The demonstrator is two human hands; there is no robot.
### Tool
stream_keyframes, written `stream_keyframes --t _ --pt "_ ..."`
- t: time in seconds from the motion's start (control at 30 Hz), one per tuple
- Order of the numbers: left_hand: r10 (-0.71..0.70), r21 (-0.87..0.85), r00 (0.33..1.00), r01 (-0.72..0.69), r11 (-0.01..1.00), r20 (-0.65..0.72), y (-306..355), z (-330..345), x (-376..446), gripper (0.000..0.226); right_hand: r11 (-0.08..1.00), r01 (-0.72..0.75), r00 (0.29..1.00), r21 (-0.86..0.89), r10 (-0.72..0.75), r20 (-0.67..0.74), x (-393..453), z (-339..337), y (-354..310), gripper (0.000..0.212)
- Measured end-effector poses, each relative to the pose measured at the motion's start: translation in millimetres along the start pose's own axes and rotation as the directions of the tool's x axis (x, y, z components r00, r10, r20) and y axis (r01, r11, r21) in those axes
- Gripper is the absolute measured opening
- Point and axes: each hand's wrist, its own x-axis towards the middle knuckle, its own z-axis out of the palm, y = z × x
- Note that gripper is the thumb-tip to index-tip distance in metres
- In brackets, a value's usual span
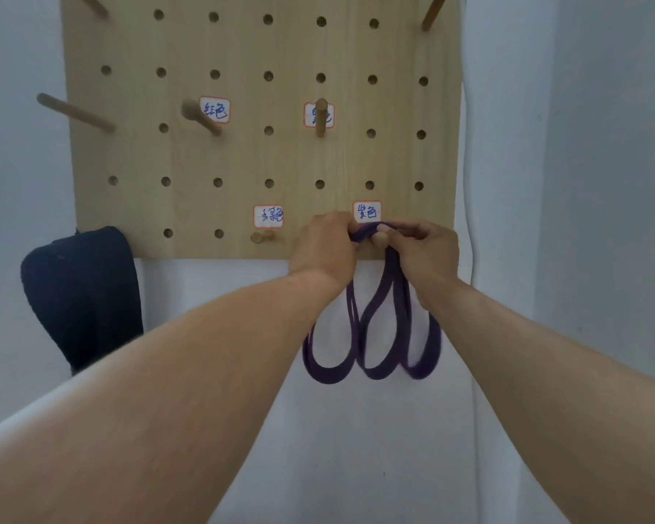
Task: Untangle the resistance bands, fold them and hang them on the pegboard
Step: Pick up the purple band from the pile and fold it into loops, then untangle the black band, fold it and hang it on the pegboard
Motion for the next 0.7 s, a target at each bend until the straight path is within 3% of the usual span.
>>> stream_keyframes --t 0.1,0.27,0.43,0.57,0.63,0.7 --pt "-0.03 -0.029 1.0 0.03 0.999 0.004 -7.3 11.1 1.4 0.015 0.995 0.052 0.997 -0.09 -0.047 0.061 12.3 0.2 -2.1 0.015" --pt "-0.06 -0.067 0.998 0.06 0.996 0.0 -13.8 25.1 5.7 0.009 0.997 -0.021 0.993 -0.074 0.029 0.117 28.4 4.8 -0.3 0.016" --pt "-0.068 0.126 0.996 0.075 0.989 -0.059 -6.3 22.5 3.4 0.01 0.996 -0.087 0.992 -0.003 0.087 0.091 35.4 10.4 15.6 0.014" --pt "-0.082 0.111 0.991 0.071 0.991 0.101 -4.2 15.1 -1.1 0.01 0.993 0.008 0.995 -0.118 0.004 0.104 29.0 9.3 17.4 0.018" --pt "-0.031 0.006 0.981 0.03 1.0 0.192 -13.0 9.4 -10.6 0.022 0.971 0.084 0.99 -0.224 -0.056 0.13 11.1 5.3 14.8 0.023" --pt "-0.02 -0.106 0.981 0.041 0.994 0.193 -26.6 0.7 -39.5 0.051 0.928 0.16 0.987 -0.335 -0.147 0.065 -20.1 6.1 16.2 0.026"
